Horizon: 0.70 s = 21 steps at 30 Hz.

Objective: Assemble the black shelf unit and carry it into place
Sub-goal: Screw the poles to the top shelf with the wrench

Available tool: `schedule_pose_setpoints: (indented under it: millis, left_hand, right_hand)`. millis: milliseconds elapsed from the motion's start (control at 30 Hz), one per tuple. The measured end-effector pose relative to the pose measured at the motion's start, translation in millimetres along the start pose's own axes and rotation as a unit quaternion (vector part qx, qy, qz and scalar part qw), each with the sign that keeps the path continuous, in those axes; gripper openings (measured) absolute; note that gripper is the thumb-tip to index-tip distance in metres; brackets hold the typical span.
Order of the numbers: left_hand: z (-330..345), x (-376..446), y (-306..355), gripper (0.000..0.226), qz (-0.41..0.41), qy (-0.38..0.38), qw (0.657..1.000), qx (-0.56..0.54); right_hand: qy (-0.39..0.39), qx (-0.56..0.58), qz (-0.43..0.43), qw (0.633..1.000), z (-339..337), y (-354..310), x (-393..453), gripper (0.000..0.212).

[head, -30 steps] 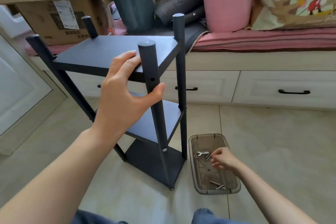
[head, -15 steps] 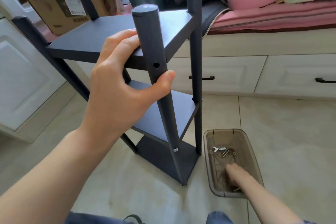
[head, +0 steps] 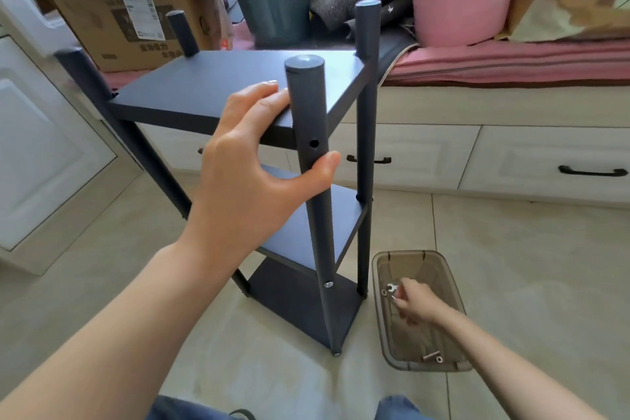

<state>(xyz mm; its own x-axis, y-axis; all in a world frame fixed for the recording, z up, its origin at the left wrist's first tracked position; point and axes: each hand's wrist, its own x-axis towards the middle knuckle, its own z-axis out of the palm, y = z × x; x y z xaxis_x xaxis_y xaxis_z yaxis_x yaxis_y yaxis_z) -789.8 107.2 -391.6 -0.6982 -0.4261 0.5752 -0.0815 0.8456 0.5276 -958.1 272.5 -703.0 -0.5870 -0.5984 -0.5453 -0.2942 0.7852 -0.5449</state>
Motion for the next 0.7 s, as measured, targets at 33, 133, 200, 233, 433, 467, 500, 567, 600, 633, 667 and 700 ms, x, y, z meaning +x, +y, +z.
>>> schedule_pose_setpoints:
  millis: [33, 133, 200, 233, 433, 467, 500, 567, 600, 633, 667, 700]
  left_hand:
    - [-0.1, -0.7, -0.2, 0.064, -0.003, -0.002, 1.000, -0.002]
    - [0.3, -2.2, -0.6, 0.068, -0.011, -0.001, 1.000, -0.016]
    - [1.1, -3.6, -1.7, 0.071, -0.017, -0.005, 1.000, -0.021]
    - [1.6, -4.6, -2.4, 0.072, -0.018, -0.007, 1.000, -0.022]
    - [-1.2, -9.5, -1.0, 0.081, -0.021, -0.002, 0.999, -0.029]
    - [-2.5, -9.9, -0.5, 0.082, -0.022, -0.004, 0.999, -0.030]
    - [-4.3, -10.5, 0.1, 0.084, -0.024, -0.007, 0.999, -0.033]
    - [-7.8, -12.1, 1.5, 0.085, -0.026, -0.010, 0.999, -0.033]
    - [-9.4, -12.8, 2.0, 0.086, -0.024, -0.013, 0.999, -0.032]
    - [-10.9, -13.3, 2.6, 0.088, -0.023, -0.019, 0.999, -0.031]
    - [-12.9, -13.8, 3.7, 0.091, -0.023, -0.028, 0.999, -0.032]
    - [-15.2, -14.1, 4.7, 0.096, -0.025, -0.038, 0.998, -0.033]
  right_hand:
    - [0.020, 0.046, -0.010, 0.999, -10.9, -13.3, -11.0, 0.008]
    - [0.063, 0.151, -0.068, 0.984, -52.2, -63.5, -53.9, 0.009]
    - [0.056, 0.253, -0.106, 0.960, -79.1, -100.3, -94.0, 0.010]
    - [0.052, 0.299, -0.125, 0.945, -91.3, -117.5, -116.0, 0.011]
    - [0.108, 0.429, -0.215, 0.871, -145.5, -187.1, -229.5, 0.010]
    - [0.116, 0.436, -0.230, 0.862, -149.5, -194.3, -241.4, 0.011]
    - [0.127, 0.437, -0.245, 0.856, -151.7, -201.3, -251.6, 0.013]
    - [0.155, 0.425, -0.274, 0.849, -150.9, -212.7, -265.6, 0.014]
    - [0.167, 0.418, -0.284, 0.847, -148.2, -217.0, -269.8, 0.015]
    - [0.174, 0.413, -0.291, 0.845, -144.3, -220.4, -273.0, 0.015]
    - [0.181, 0.407, -0.296, 0.845, -139.9, -222.6, -274.9, 0.017]
    - [0.188, 0.399, -0.299, 0.846, -135.0, -224.2, -275.6, 0.020]
